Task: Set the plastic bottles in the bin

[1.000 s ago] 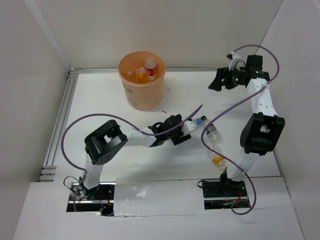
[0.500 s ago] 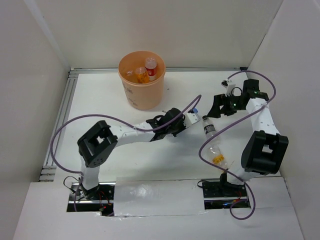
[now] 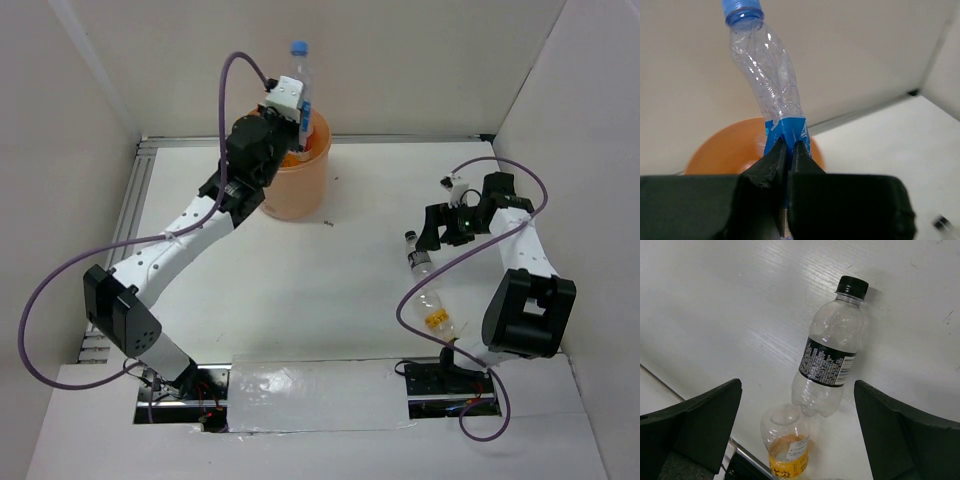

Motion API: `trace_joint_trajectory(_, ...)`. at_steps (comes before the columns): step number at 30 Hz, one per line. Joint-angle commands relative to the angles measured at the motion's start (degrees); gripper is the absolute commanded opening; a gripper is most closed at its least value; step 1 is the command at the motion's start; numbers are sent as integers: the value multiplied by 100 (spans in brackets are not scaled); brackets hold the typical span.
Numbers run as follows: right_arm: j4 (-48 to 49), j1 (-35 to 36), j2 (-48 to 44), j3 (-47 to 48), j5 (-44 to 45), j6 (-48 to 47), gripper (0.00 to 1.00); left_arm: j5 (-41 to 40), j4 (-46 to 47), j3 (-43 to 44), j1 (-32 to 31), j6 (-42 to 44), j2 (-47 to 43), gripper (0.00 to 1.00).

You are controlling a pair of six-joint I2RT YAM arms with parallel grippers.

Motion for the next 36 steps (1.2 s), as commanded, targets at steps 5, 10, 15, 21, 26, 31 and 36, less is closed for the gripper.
trace_joint_trajectory(5,261,50,-190,-53,47,-29,100,-1557,321,143,493,-314,639,9)
trace_joint_trajectory(10,323,296,-15,-53,345,24,100,-1998,381,363,546,-42,1141,95)
trace_joint_trajectory(15,489,481,117,-220,933,94,100,-1919,539,434,292,326,782,100)
trace_joint_trajectory(21,735,788,583,-491,1662,384,100,-1568,427,-58,-603,540,-228,100)
trace_joint_trajectory(26,1043,991,1031,-633,1937,455,92,-901,-258,-1612,-1272,-777,-1606,94)
trace_joint_trajectory(31,974,1175,1296,-240,1824,289,43,-381,-391,-3413,-1773,-2790,-2470,62)
trace_joint_trajectory(36,201,1315,1375,1104,1042,-291,11,-30,-66,-4935,-2116,-4276,-2805,36)
